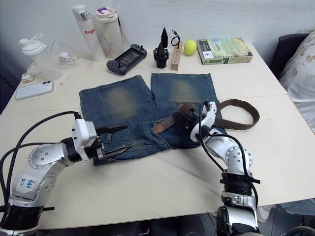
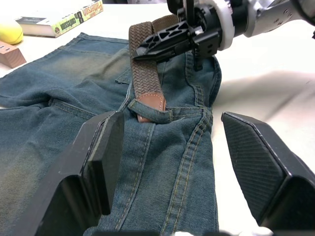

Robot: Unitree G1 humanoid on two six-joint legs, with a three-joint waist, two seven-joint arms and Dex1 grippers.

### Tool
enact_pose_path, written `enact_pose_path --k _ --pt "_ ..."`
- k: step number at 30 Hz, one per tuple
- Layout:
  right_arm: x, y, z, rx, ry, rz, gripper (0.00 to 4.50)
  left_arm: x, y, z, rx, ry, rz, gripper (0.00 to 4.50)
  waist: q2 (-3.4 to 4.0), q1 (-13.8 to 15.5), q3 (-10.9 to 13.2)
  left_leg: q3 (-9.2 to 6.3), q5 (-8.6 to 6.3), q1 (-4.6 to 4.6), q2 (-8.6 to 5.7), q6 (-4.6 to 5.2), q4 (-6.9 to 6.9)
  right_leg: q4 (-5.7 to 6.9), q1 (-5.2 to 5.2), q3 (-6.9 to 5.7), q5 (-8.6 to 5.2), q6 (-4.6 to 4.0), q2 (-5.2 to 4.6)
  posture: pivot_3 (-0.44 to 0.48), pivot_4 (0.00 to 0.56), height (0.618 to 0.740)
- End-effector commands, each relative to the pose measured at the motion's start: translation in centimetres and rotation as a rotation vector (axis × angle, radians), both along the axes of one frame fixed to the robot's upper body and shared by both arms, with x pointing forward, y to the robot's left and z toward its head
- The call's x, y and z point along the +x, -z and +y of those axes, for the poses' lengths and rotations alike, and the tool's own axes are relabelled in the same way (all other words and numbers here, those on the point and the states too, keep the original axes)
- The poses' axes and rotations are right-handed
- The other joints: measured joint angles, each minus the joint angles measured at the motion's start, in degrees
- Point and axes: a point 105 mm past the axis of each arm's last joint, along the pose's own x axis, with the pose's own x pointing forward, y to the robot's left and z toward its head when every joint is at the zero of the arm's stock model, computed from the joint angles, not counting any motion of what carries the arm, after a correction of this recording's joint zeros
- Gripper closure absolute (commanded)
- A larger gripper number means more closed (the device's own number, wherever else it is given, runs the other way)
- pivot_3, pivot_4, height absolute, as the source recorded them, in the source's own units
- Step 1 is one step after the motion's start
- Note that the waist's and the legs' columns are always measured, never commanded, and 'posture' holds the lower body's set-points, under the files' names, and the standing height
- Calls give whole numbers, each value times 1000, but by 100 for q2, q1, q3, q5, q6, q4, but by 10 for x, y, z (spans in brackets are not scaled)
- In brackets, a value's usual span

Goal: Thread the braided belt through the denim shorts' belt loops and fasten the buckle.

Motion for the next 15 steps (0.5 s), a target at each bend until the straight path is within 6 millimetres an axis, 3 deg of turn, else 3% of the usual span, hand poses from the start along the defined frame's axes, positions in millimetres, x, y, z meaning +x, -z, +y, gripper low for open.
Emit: enact_pose_path --k 1,6,15 --pt "-10 3 17 -59 -63 -32 4500 0 -8 -1 9 7 -50 1007 0 -4 0 0 0 0 0 -1 -2 0 -1 0 0 0 0 0 150 723" --pt "5 3 -4 -69 81 -69 4500 0 -8 -1 14 10 -50 1007 0 8 0 1 0 0 -2 -1 0 0 -1 -1 0 0 0 0 150 723" --pt "0 1 4 -45 161 -89 4500 1 -8 -1 12 2 -51 1007 1 5 1 0 1 0 -3 -3 -2 0 -1 -1 0 0 1 0 150 723"
